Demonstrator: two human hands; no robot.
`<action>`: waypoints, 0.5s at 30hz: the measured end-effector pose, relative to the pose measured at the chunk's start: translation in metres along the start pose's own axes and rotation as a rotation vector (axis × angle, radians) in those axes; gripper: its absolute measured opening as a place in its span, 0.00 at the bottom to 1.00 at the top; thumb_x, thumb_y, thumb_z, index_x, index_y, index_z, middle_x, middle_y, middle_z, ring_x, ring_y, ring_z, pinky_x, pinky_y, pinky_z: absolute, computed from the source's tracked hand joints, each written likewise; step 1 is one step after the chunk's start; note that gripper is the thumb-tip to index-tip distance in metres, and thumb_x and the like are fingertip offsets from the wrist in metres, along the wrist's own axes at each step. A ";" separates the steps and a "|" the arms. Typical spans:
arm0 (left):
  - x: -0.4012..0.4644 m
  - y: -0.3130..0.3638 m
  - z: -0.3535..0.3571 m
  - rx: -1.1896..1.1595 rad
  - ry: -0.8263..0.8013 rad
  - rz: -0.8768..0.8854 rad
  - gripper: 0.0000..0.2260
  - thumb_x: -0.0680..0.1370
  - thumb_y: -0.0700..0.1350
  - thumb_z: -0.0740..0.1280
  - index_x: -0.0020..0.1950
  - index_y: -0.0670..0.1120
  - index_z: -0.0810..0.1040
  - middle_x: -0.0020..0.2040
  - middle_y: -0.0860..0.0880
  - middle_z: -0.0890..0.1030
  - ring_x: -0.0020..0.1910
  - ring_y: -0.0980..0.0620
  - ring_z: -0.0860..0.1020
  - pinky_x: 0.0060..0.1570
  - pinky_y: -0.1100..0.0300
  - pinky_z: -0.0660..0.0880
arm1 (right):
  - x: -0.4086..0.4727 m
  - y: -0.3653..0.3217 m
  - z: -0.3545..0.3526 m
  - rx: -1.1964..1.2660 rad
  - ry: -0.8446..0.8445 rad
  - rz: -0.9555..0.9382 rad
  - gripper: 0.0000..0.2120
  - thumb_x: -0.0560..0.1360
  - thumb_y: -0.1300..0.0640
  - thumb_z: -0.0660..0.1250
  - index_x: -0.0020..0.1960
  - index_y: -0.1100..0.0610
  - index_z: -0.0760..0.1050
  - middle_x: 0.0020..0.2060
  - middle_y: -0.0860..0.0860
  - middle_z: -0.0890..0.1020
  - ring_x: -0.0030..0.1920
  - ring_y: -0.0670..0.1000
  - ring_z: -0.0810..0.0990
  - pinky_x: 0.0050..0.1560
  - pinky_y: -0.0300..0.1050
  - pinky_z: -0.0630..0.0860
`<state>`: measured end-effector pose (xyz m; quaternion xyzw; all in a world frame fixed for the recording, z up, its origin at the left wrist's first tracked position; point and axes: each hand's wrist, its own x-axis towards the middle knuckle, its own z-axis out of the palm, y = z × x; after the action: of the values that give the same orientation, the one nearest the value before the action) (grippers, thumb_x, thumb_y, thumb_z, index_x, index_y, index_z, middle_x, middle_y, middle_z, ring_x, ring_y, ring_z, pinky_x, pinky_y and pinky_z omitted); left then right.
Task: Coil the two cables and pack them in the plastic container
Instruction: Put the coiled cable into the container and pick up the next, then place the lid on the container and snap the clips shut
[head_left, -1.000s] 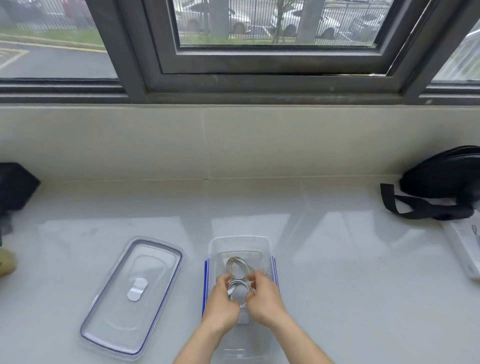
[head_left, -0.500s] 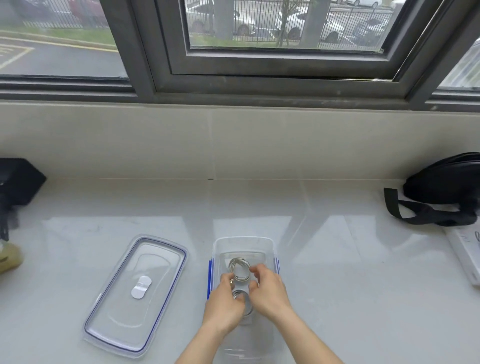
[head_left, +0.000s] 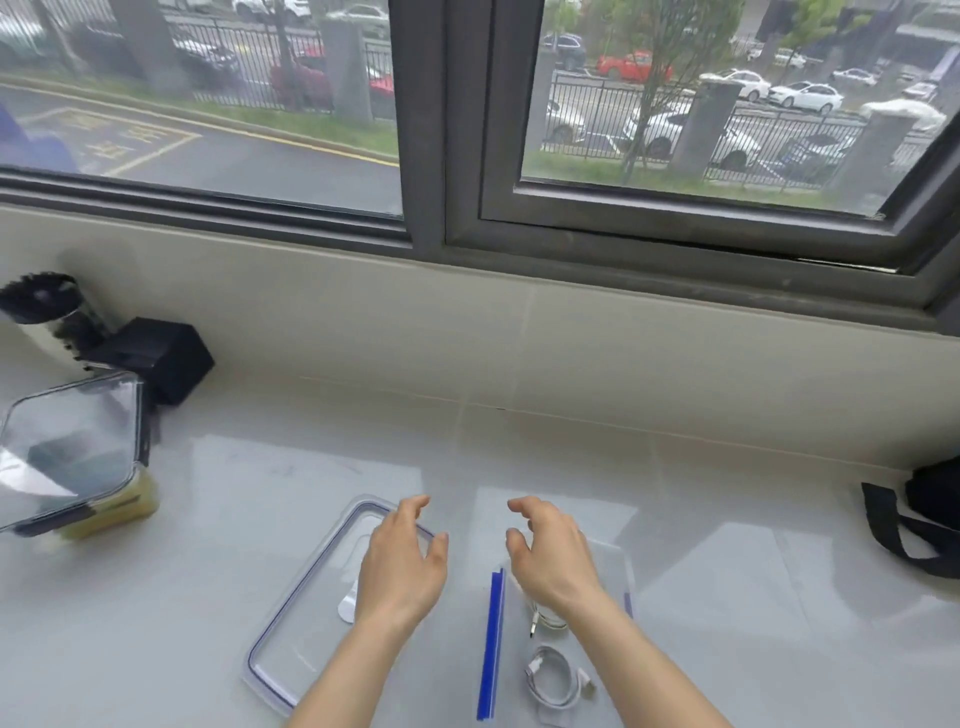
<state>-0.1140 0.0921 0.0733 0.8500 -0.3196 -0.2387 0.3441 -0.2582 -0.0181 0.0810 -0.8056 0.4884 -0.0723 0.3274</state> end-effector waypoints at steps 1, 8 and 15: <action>0.003 -0.012 -0.009 0.009 0.019 -0.034 0.21 0.80 0.48 0.65 0.73 0.54 0.68 0.71 0.53 0.75 0.72 0.50 0.70 0.68 0.53 0.69 | 0.004 -0.008 0.007 0.006 -0.027 -0.009 0.19 0.81 0.55 0.61 0.72 0.52 0.72 0.69 0.48 0.77 0.70 0.51 0.74 0.69 0.45 0.69; 0.003 -0.100 -0.050 0.032 0.137 -0.372 0.26 0.79 0.49 0.66 0.76 0.50 0.65 0.72 0.45 0.71 0.72 0.43 0.67 0.68 0.49 0.68 | 0.032 -0.049 0.067 -0.057 -0.232 -0.036 0.22 0.81 0.54 0.62 0.74 0.52 0.69 0.72 0.50 0.74 0.72 0.53 0.72 0.71 0.48 0.69; -0.004 -0.154 -0.065 0.061 0.122 -0.703 0.28 0.79 0.53 0.63 0.78 0.54 0.60 0.77 0.48 0.61 0.74 0.44 0.62 0.62 0.44 0.71 | 0.052 -0.064 0.117 -0.114 -0.382 0.008 0.28 0.80 0.53 0.63 0.78 0.54 0.63 0.73 0.53 0.71 0.73 0.55 0.69 0.70 0.47 0.68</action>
<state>-0.0177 0.2089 0.0022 0.9305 0.0066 -0.2818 0.2338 -0.1334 0.0113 0.0179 -0.8200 0.4238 0.1110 0.3684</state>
